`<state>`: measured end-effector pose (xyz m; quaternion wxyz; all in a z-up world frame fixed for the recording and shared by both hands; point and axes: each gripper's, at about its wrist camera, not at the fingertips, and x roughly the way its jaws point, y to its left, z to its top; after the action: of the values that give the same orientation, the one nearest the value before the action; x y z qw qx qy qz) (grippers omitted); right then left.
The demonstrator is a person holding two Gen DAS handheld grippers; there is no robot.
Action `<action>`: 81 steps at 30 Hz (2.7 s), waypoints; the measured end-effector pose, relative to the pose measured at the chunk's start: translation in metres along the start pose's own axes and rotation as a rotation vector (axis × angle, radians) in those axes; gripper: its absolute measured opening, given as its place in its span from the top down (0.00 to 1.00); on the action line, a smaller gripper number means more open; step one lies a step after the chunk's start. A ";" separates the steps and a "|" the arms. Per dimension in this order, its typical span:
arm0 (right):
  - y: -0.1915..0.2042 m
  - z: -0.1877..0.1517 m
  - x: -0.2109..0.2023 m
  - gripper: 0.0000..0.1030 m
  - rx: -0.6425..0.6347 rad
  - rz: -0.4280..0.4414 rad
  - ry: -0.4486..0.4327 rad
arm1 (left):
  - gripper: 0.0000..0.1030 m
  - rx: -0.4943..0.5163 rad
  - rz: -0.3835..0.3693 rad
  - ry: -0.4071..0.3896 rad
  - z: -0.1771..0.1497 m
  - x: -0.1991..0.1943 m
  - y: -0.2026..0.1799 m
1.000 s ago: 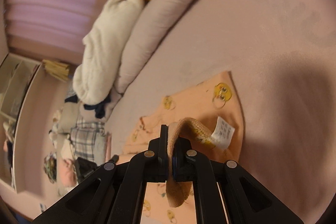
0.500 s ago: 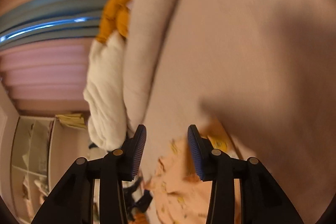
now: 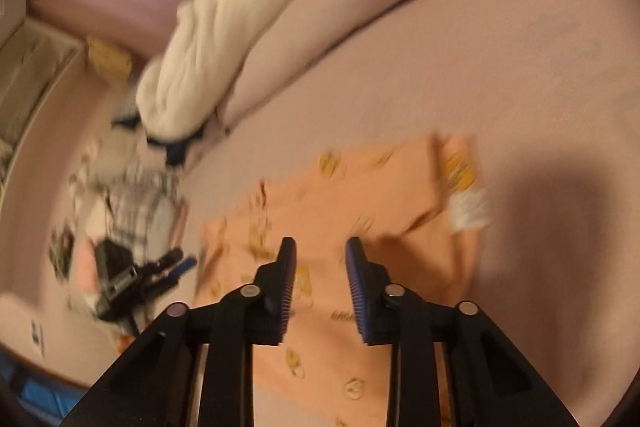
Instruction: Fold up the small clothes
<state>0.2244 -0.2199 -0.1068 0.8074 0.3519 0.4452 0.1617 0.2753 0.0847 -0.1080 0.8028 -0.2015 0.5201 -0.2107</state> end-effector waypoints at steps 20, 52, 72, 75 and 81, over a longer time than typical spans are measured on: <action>0.008 0.056 0.006 0.82 -0.022 -0.006 -0.141 | 0.56 -0.140 -0.036 -0.155 0.072 0.025 0.000; 0.012 0.024 -0.037 0.71 -0.139 -0.288 -0.188 | 0.53 -0.034 0.020 -0.073 0.005 -0.034 0.031; 0.018 -0.061 -0.029 0.93 -0.198 -0.240 -0.001 | 0.94 0.032 -0.062 0.027 -0.079 -0.034 0.033; 0.015 -0.066 -0.035 0.94 -0.198 -0.243 0.005 | 0.94 0.021 -0.054 0.042 -0.082 -0.032 0.038; -0.004 -0.077 -0.042 0.95 -0.155 -0.295 0.016 | 0.95 0.042 -0.046 0.102 -0.096 -0.033 0.049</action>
<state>0.1367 -0.2148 -0.1116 0.8434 0.2180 0.4847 0.0782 0.1814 0.1339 -0.1463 0.7743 -0.1854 0.5509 -0.2502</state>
